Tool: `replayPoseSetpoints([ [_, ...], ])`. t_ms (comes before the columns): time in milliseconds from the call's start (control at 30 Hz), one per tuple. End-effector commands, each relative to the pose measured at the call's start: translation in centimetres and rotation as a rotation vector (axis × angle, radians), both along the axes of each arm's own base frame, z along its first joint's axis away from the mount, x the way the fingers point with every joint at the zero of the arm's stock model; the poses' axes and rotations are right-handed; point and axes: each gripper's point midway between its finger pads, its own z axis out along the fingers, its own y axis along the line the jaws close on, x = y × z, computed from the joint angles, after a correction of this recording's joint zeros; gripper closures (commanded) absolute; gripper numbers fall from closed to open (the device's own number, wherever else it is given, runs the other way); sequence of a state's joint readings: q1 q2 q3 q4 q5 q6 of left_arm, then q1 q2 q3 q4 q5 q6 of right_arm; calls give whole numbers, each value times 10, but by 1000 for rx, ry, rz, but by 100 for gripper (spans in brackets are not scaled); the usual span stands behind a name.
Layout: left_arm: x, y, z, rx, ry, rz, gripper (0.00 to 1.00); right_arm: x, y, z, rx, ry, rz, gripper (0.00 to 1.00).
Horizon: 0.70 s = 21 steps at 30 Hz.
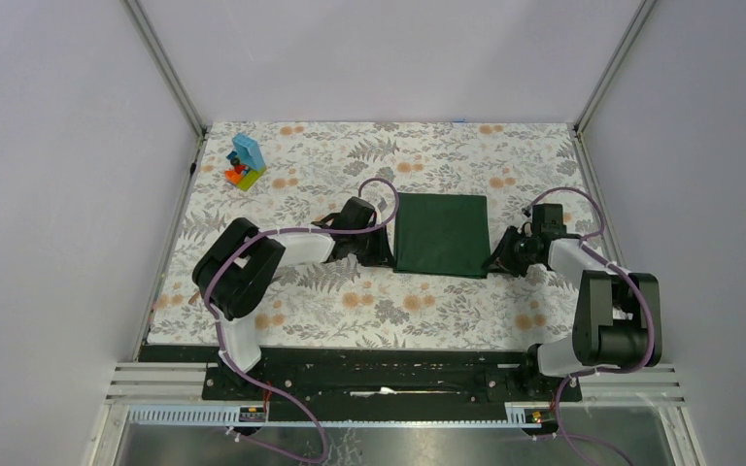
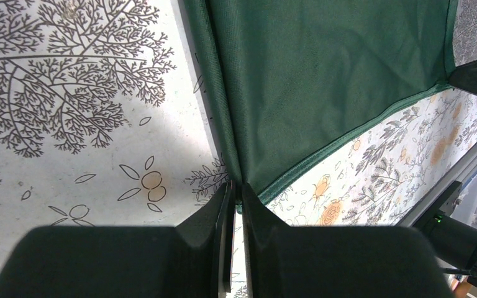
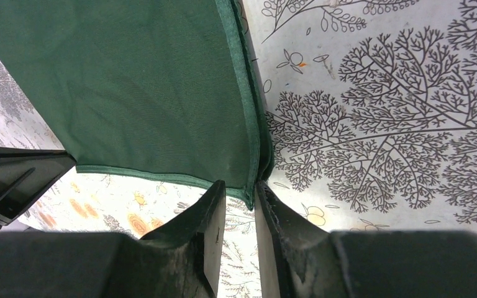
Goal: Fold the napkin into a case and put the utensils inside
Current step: Pick up the top corner of the square-folded napkin from the center of the board.
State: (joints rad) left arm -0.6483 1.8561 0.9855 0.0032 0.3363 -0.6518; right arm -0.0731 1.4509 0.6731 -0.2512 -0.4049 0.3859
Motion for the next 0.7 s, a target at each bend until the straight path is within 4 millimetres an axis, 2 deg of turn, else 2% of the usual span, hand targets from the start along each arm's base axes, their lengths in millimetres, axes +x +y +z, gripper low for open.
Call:
replayPoseSetpoints([
  [0, -20, 19, -23, 88, 63, -5, 86, 8, -3, 20, -15, -66, 6, 69],
  [400, -21, 18, -19, 76, 65, -12, 86, 8, 0, 9, 3, -39, 9, 73],
  [533, -21, 13, -6, 42, 55, -17, 76, 7, 0, 5, 3, -27, 8, 79],
  [667, -19, 11, 10, 17, 33, -10, 62, 5, 0, 3, 3, -21, 8, 93],
])
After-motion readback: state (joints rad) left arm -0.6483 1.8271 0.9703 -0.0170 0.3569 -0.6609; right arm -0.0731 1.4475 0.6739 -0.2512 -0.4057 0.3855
